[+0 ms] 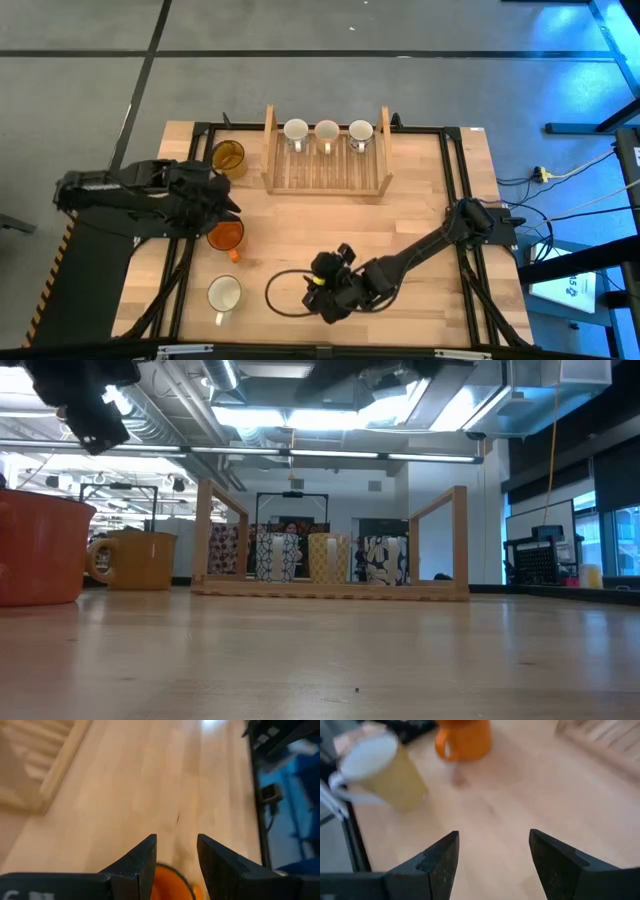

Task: Place coffee mugs
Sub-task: Put the orange mug on the shelf

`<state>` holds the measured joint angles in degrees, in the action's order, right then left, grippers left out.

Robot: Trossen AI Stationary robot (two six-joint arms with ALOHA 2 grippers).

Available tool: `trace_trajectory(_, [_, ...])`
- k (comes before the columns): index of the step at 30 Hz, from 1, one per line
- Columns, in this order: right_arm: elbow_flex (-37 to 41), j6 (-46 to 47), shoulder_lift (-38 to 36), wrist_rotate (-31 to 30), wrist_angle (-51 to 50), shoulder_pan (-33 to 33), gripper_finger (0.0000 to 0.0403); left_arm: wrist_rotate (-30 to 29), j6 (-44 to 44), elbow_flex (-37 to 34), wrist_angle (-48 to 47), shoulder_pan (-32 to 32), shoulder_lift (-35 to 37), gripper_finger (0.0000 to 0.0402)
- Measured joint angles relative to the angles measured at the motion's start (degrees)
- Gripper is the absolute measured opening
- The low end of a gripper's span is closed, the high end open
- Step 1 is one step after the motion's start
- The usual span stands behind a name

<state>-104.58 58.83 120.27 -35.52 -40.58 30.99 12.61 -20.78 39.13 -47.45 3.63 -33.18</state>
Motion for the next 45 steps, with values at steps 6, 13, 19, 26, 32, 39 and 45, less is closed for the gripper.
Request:
trace_trajectory(6, [8.3,2.8,0.1,4.1,12.2,1.4,0.0229,-10.0,-1.0,9.9,-16.1,-5.5,-11.4,0.0135])
trace_trajectory(13, [9.4,1.5,0.0,5.1,14.8,1.8,0.0229,-11.1,2.4,11.3,-26.9,-6.7,-21.4,0.0135])
trace_trajectory(19, [9.4,-0.2,0.0,5.1,15.5,1.9,0.0229,-13.9,9.4,11.3,-26.3,-5.6,-28.3,0.0135])
trace_trajectory(26, [9.4,-0.4,0.0,3.3,15.6,2.9,0.0229,-13.1,15.8,11.2,-26.2,-4.9,-34.9,0.0135])
trace_trajectory(32, [9.4,0.7,0.0,1.2,15.4,3.7,0.0229,-13.1,18.7,11.1,-25.9,-4.9,-38.5,0.0135])
trace_trajectory(39, [9.4,0.8,0.0,0.9,15.1,3.6,0.0229,-12.4,19.0,7.4,-22.2,-4.9,-39.6,0.0135])
trace_trajectory(45, [9.4,0.8,0.0,-0.1,15.0,3.5,0.0229,-13.3,19.4,7.0,-21.9,-4.9,-39.6,0.0105])
